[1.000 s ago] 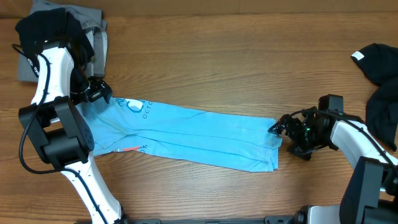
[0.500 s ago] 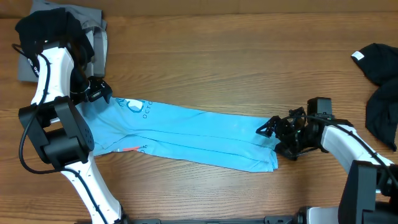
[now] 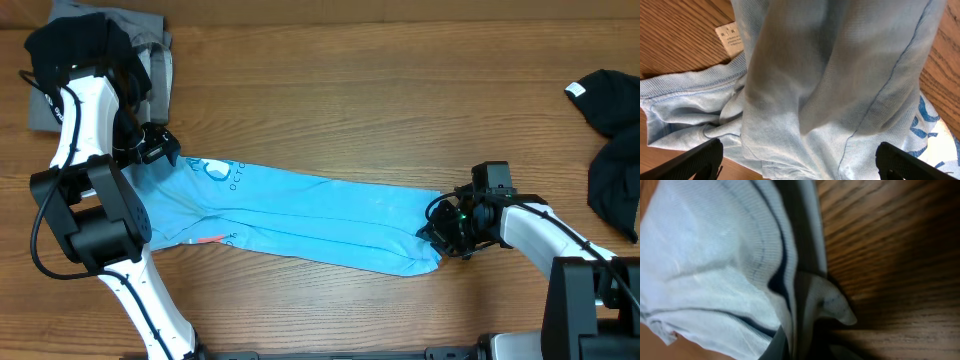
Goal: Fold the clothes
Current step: 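Carry the strip's right end leftward with the right gripper, folding it over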
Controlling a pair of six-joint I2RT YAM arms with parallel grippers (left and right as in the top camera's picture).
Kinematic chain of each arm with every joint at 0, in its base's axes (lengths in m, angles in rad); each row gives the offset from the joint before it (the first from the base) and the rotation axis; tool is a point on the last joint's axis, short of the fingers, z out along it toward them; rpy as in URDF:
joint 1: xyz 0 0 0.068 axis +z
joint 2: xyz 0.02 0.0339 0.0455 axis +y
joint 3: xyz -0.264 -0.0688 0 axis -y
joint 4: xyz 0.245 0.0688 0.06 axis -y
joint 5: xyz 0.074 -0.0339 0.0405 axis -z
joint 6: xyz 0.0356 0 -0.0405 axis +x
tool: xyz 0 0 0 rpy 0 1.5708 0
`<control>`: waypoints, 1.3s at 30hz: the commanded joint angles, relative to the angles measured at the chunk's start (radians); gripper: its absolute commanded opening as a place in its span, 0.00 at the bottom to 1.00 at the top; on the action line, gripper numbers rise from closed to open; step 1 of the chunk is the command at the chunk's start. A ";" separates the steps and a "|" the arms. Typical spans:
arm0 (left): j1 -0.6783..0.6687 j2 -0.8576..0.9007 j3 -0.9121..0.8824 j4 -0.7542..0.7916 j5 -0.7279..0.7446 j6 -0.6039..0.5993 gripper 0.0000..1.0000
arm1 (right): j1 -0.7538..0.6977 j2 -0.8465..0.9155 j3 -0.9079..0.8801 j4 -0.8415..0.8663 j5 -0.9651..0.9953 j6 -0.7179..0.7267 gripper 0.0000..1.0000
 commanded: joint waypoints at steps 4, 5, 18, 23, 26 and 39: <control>-0.008 0.003 0.015 -0.010 0.006 -0.005 1.00 | -0.050 0.010 0.043 -0.106 0.129 0.027 0.04; -0.008 0.003 0.015 -0.013 0.006 -0.005 1.00 | -0.068 0.010 0.061 -0.139 0.149 0.027 0.04; -0.008 0.003 0.015 -0.013 0.006 -0.005 1.00 | -0.180 0.006 0.446 -0.551 0.427 0.022 0.04; -0.008 0.003 0.015 -0.011 0.029 -0.005 1.00 | -0.047 0.006 0.494 -0.571 0.397 -0.003 0.04; -0.008 0.003 0.015 -0.008 0.032 -0.005 1.00 | 0.092 0.008 0.489 -0.533 0.376 0.019 0.04; -0.008 0.003 0.015 -0.010 0.032 -0.005 1.00 | 0.393 0.010 0.420 -0.334 0.280 0.188 0.04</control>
